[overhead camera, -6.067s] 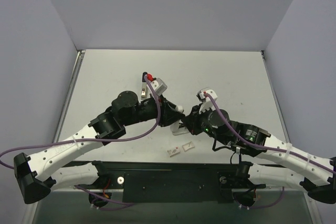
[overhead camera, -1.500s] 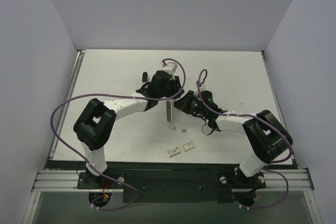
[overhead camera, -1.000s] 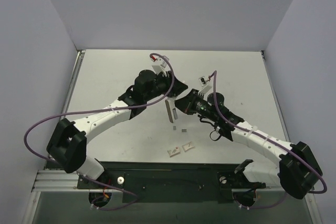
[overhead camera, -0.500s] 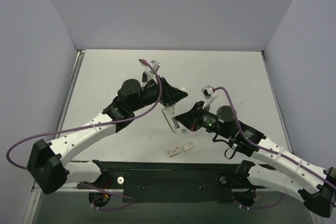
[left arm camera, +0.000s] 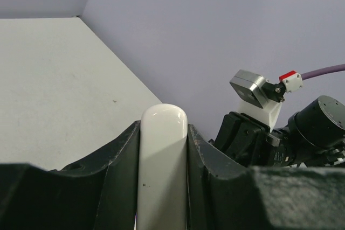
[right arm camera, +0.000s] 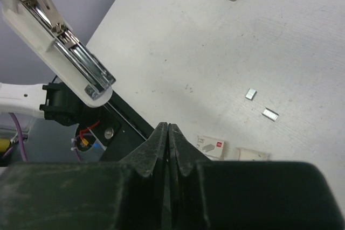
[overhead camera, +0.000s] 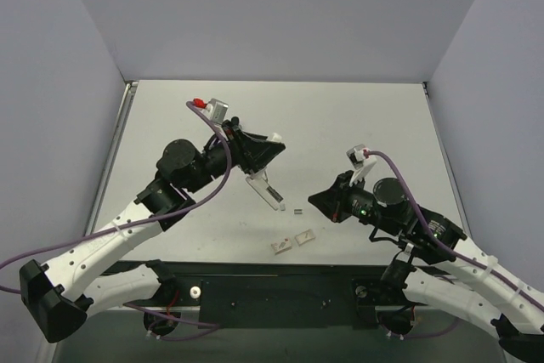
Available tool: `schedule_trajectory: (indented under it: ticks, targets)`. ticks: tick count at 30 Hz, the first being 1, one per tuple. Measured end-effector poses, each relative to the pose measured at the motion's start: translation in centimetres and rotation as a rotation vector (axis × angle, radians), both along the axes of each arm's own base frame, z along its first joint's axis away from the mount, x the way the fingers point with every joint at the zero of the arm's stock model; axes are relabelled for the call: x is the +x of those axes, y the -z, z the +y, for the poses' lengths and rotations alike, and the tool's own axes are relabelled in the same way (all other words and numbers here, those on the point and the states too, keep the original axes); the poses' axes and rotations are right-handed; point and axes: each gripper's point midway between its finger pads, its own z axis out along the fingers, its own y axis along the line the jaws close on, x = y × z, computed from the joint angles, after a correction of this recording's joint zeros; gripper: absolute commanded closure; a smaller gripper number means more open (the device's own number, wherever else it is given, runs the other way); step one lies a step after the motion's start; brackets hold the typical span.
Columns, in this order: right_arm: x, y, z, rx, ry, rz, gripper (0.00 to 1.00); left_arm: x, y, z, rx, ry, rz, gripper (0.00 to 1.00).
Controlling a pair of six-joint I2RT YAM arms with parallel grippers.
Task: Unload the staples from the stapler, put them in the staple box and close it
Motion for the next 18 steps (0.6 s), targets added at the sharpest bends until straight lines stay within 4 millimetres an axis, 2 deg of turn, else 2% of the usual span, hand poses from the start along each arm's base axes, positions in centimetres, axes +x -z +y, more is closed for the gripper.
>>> schedule_trajectory:
  ticks: [3, 6, 18]
  targets:
    - [-0.5, 0.8, -0.2, -0.027, -0.017, 0.025, 1.0, 0.6, -0.1, 0.6, 0.003, -0.059, -0.005, 1.0]
    - [-1.0, 1.2, 0.6, -0.023, -0.051, 0.052, 1.0, 1.4, -0.2, 1.1, -0.002, -0.121, -0.006, 1.0]
    - [-4.6, 3.4, 7.6, -0.026, -0.233, 0.097, 1.0, 4.0, 0.4, 3.8, -0.001, -0.358, 0.006, 1.0]
